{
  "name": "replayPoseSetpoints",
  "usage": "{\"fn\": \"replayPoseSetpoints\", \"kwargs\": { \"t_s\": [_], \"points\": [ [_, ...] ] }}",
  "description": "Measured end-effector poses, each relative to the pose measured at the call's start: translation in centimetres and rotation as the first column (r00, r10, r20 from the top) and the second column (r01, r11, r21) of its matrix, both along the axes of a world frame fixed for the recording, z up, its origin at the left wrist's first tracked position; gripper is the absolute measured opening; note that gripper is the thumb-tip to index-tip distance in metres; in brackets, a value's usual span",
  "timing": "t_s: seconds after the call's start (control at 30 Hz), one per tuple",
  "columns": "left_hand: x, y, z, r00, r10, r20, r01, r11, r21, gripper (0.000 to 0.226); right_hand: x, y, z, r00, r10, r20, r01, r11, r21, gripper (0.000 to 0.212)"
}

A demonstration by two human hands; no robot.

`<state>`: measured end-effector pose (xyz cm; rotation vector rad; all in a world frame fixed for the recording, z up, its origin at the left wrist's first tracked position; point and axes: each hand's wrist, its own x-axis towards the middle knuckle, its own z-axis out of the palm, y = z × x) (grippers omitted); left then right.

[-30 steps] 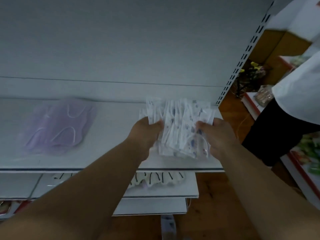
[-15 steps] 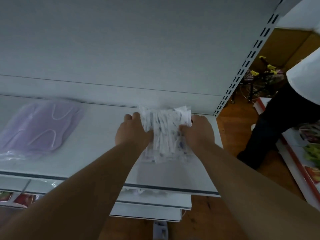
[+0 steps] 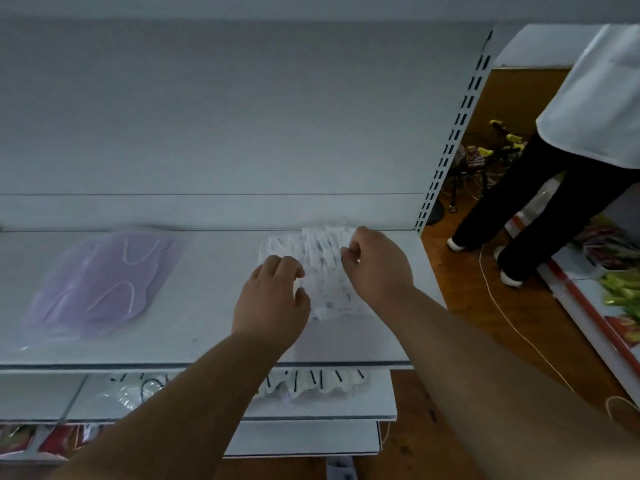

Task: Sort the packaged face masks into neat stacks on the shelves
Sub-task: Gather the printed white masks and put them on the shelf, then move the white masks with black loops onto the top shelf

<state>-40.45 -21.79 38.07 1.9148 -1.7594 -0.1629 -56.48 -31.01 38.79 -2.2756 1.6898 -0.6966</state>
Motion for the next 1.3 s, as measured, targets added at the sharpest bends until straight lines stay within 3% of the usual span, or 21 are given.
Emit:
{"fn": "replayPoseSetpoints", "kwargs": {
  "t_s": [0.33,0.6,0.9,1.07,1.3],
  "points": [
    [8.9,12.8,-1.9,0.995,0.001,-0.095,-0.005,0.999,-0.04,0.019,8.2,14.5,0.4,0.968,0.026,0.251,-0.023,1.0,-0.013,0.023],
    [16.4,22.8,-6.1,0.996,0.079,-0.027,-0.074,0.985,0.159,0.021,15.1,22.5,-3.2,0.924,0.213,0.318,-0.258,0.96,0.106,0.013],
    [19.6,26.6,-12.1,0.969,0.219,-0.118,-0.166,0.922,0.349,0.028,20.1,24.1,-10.6,0.918,0.252,0.307,-0.344,0.89,0.298,0.01],
    [26.1,27.0,-15.9,0.962,0.213,-0.173,-0.126,0.903,0.411,0.03,26.2,24.7,-14.9,0.943,0.26,0.206,-0.321,0.869,0.376,0.01],
    [37.7,26.6,-24.0,0.954,0.256,-0.155,-0.124,0.809,0.575,0.035,36.7,26.2,-24.2,0.955,0.258,0.146,-0.296,0.819,0.491,0.013]
  ]
}}
